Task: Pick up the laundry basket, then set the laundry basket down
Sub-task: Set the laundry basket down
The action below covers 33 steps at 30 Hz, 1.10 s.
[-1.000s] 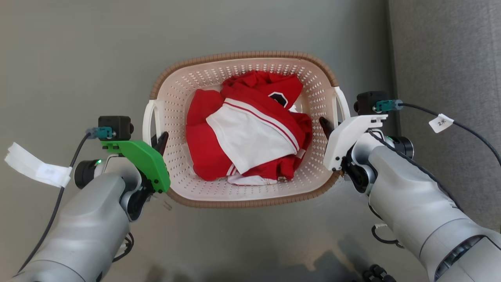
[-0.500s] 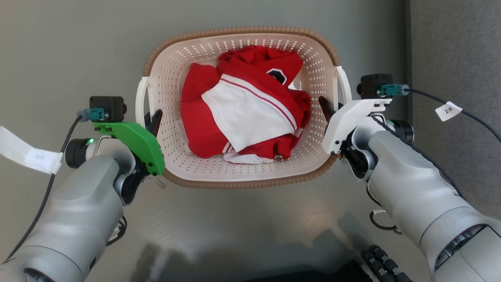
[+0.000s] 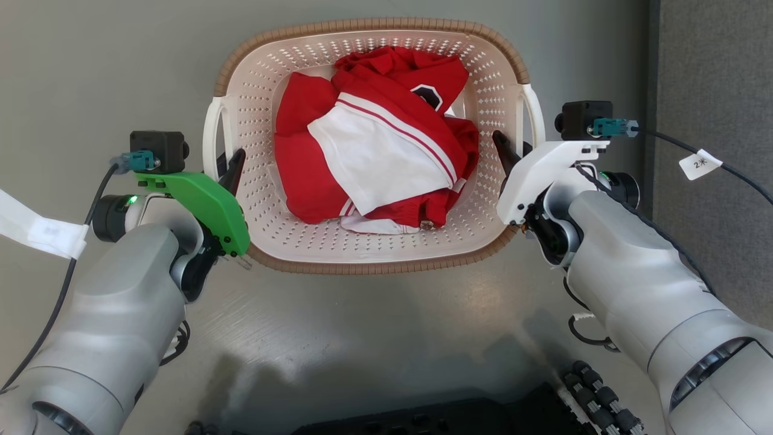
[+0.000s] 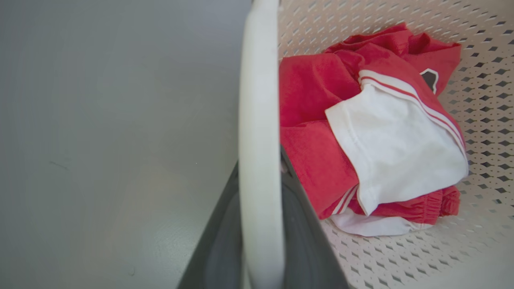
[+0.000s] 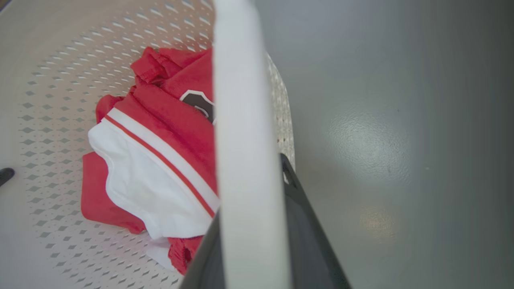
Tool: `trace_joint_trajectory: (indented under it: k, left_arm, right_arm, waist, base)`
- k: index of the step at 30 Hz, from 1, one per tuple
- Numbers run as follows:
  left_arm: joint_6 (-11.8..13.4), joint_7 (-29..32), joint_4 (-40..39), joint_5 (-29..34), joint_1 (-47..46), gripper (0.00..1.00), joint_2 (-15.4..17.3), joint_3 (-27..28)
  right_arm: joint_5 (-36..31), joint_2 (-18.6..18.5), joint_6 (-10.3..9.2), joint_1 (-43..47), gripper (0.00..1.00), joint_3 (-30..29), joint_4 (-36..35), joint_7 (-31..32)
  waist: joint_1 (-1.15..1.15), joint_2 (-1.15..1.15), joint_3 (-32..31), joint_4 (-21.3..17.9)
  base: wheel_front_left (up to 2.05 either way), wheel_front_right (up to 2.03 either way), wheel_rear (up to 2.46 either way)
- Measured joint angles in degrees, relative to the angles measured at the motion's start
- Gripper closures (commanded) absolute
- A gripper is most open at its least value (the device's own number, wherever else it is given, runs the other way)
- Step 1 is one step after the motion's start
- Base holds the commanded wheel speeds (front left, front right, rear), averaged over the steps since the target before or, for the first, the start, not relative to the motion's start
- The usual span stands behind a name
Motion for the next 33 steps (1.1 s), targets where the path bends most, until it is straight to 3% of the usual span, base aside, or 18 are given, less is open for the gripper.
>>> trace_joint_trajectory:
  k: [19, 20, 23, 24, 25, 26, 33]
  left_arm:
    - [0.0, -0.62, 0.75, -0.25, -0.19, 1.0, -0.79, -0.78]
    - [0.0, -0.62, 0.76, -0.29, -0.2, 0.91, -0.8, -0.81]
    - [0.0, -0.98, 0.9, -0.31, -0.23, 0.77, -0.8, -0.99]
    - [0.0, -1.04, 1.08, -0.31, -0.24, 0.62, -0.67, -1.02]
    - [0.0, -1.04, 1.25, -0.33, -0.25, 0.17, -0.49, -1.05]
    - [0.0, -1.04, 1.63, -0.4, -0.25, 0.0, -0.31, -1.1]
    - [0.0, -1.04, 2.22, -0.66, -0.25, 0.0, -0.13, -1.22]
  right_arm:
    - [1.57, 0.04, 0.08, -0.52, 1.0, 0.87, 1.53, -0.77]
    - [1.7, 0.05, 0.08, -0.54, 0.87, 0.91, 1.57, -0.86]
    - [2.02, 0.05, 0.1, -0.57, 0.66, 0.98, 1.68, -0.91]
    - [2.27, -0.12, 0.14, -0.62, 0.41, 0.97, 1.79, -0.9]
    - [2.5, -0.32, 0.14, -0.74, 0.0, 0.97, 1.93, -0.9]
    - [2.63, -0.62, 0.14, -0.86, 0.0, 0.97, 2.02, -0.9]
    - [3.53, -0.92, -0.08, -1.4, 0.0, 1.21, 2.22, -0.9]
  waist:
    - [0.0, 0.0, 1.72, 0.47]
    - [0.0, 0.0, 1.74, 0.48]
    - [0.0, 0.0, 1.78, 0.51]
    - [0.0, 0.0, 1.78, 0.51]
    - [0.0, 0.0, 1.77, 0.52]
    - [0.0, 0.0, 1.76, 0.54]
    - [-0.01, 0.0, 1.52, 0.62]
  base:
    - [0.0, 0.0, 0.0]
    - [0.0, 0.0, 0.0]
    - [0.0, 0.0, 0.0]
    - [0.0, 0.0, 0.0]
    - [0.0, 0.0, 0.0]
    - [0.0, 0.0, 0.0]
    - [0.0, 0.0, 0.0]
